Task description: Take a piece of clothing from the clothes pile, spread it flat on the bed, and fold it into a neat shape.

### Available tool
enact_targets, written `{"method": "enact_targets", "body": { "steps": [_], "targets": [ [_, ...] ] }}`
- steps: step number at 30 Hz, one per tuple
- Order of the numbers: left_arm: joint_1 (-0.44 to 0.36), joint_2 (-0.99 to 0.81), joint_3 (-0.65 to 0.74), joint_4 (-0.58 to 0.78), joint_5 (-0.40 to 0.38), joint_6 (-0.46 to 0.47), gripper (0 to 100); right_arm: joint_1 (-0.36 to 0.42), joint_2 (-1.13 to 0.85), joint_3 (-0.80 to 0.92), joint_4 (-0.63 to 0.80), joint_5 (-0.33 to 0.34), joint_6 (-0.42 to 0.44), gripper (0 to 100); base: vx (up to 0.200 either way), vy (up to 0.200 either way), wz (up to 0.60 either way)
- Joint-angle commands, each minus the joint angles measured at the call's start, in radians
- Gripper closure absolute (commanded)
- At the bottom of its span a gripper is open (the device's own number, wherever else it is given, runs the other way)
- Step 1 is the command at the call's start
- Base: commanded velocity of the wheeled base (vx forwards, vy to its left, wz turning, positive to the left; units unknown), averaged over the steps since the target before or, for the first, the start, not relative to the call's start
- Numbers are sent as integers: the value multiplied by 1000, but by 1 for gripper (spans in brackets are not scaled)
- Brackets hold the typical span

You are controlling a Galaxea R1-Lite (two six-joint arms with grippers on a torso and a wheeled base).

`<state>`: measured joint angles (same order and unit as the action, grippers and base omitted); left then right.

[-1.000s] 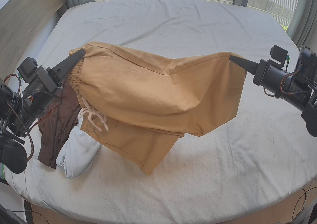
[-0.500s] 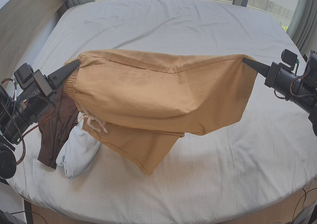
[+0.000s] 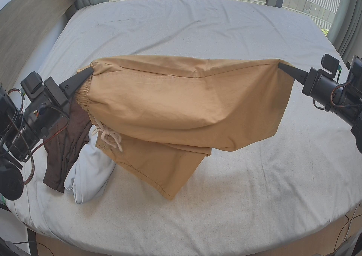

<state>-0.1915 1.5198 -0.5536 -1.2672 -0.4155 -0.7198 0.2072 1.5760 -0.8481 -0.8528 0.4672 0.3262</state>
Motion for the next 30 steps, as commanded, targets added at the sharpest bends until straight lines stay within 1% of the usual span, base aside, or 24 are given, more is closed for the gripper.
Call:
{"method": "enact_targets", "body": {
  "steps": [1,4,8,10,15,21,30],
  "targets": [
    [-5,103,-28,-60,1,5,100,11,76,-54,-17,-6,1,100,0,0,0],
    [-5,172,-60,-124,21,13,100,9,131,-109,-25,-13,1,100,0,0,0],
    [-6,244,-117,-146,77,16,100,4,180,-161,-25,-18,2,100,0,0,0],
    [-6,270,-141,-146,86,17,100,4,196,-172,-25,-18,2,100,0,0,0],
    [-3,330,-181,-146,101,17,100,1,246,-200,-26,-19,2,100,0,0,0],
    [4,384,-221,-147,112,17,100,-23,289,-250,-26,-32,4,100,0,0,0],
    [6,408,-249,-150,124,17,100,-49,308,-263,-26,-32,11,100,0,0,0]
  ]
}}
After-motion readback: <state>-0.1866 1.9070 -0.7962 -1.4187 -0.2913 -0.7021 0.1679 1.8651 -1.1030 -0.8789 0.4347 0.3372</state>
